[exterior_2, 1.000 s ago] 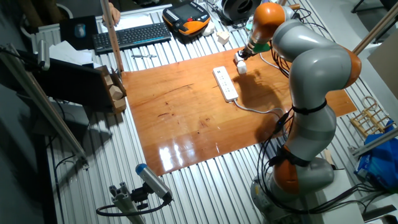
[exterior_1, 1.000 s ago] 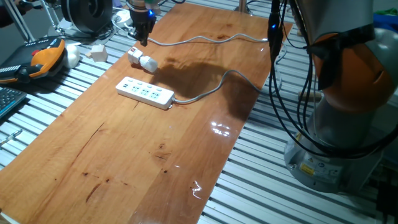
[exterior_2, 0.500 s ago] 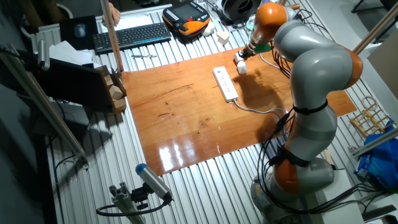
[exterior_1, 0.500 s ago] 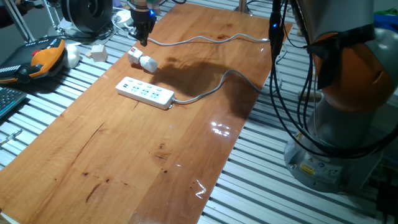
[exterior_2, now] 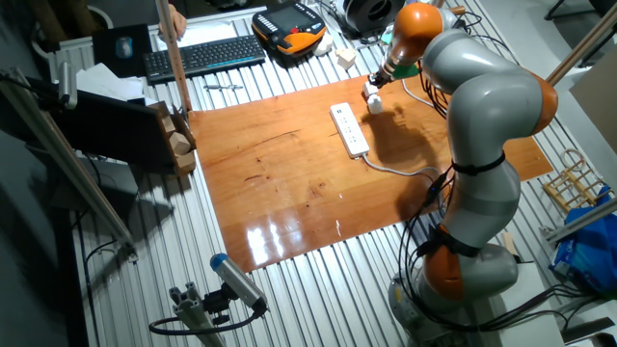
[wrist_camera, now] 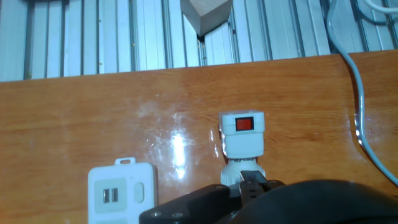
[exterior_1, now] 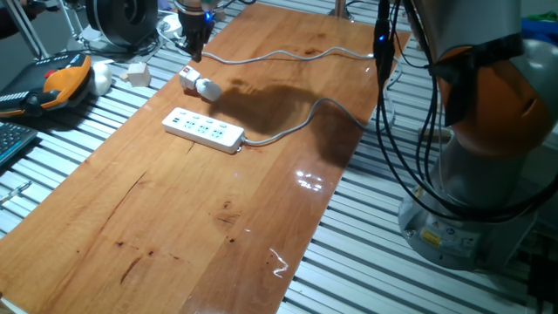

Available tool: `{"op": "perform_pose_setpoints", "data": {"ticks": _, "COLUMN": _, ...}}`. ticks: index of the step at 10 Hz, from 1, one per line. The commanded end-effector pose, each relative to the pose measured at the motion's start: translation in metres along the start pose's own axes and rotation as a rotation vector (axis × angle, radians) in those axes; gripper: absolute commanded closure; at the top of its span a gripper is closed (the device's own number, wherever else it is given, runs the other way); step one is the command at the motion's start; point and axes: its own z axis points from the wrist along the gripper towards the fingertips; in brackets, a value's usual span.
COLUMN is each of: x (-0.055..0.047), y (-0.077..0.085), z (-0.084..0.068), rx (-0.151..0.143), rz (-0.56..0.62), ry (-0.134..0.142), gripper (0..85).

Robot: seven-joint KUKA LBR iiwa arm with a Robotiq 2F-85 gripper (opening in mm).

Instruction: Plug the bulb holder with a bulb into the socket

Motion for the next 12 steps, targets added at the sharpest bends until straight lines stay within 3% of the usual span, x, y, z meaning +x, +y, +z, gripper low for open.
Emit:
{"op": "perform_pose_setpoints", "data": {"ticks": 1, "x": -0.004, "y": -0.003, "z": 0.002, "rx": -0.008, "rz": -0.007, "ry": 0.0, "gripper": 85.0}}
{"op": "perform_pose_setpoints", "data": {"ticks": 4, "x": -0.011, "y": -0.008, "z": 0.008, "rx": -0.016, "rz": -0.019, "ry": 0.002, "gripper": 85.0}}
{"op": "perform_pose_setpoints", "data": {"ticks": 9, "x": -0.014, "y": -0.004, "z": 0.014, "rx": -0.032, "rz": -0.014, "ry": 0.0, "gripper": 85.0}}
{"op": "perform_pose_setpoints", "data": {"ticks": 12, "x": -0.019, "y": 0.003, "z": 0.009, "rx": -0.023, "rz": -0.009, "ry": 0.001, "gripper": 85.0}}
